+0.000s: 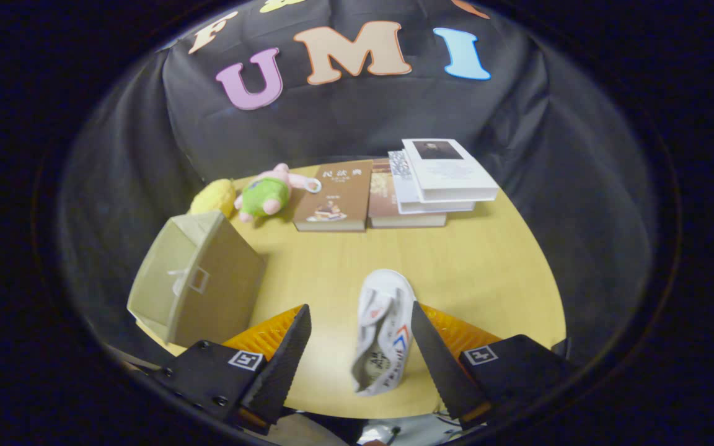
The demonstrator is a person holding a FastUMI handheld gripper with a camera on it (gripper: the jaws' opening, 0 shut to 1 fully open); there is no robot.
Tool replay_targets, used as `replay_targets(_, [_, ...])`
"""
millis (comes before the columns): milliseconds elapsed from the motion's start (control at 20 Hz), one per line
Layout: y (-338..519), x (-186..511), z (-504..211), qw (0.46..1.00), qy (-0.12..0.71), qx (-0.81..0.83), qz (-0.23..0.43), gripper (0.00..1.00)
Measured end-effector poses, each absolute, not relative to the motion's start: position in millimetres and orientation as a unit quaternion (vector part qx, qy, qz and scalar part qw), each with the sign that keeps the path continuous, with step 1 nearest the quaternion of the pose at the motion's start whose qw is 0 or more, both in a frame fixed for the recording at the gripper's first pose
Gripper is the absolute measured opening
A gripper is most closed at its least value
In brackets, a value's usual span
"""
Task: Open the storage box then place both shoes into the box .Put the left shoe in first, then the right shoe, with the right side of both shoes facing outward in a uniform manner.
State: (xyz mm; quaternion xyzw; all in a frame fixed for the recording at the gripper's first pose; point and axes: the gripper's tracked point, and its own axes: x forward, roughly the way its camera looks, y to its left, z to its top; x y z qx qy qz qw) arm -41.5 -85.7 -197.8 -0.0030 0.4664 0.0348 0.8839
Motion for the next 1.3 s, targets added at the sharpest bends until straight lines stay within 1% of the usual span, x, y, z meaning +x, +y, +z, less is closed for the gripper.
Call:
replay_targets(300, [-116.4,-69.5,-268.0,0.843,0.532,-0.07,0.044,1.0])
replay_targets(600, [-127.3,-66.9,-321.7,0.806,0.586,-0.063,0.046,1.0])
replay_targets(750, [-125.9,-65.7,-336.4,0.789,0.61,-0.048,0.049,1.0])
replay_targets(800, [-121.3,-67.9,-338.9,0.785,0.616,-0.033,0.053,0.93])
replay_targets(900, [-113.0,-68.5,-342.0,0.775,0.628,-0.011,0.065,0.74])
replay_targets(1000, [-114.1,-68.2,-339.3,0.768,0.638,-0.007,0.059,0.55])
replay_targets(1150, [-124.3,-68.9,-337.6,0.764,0.645,0.006,0.023,0.27])
replay_targets(1250, [-131.6,-63.6,-335.4,0.771,0.636,0.033,-0.012,0.08])
replay_targets(1300, [-128.9,-66.8,-334.9,0.768,0.638,0.05,-0.015,0.04])
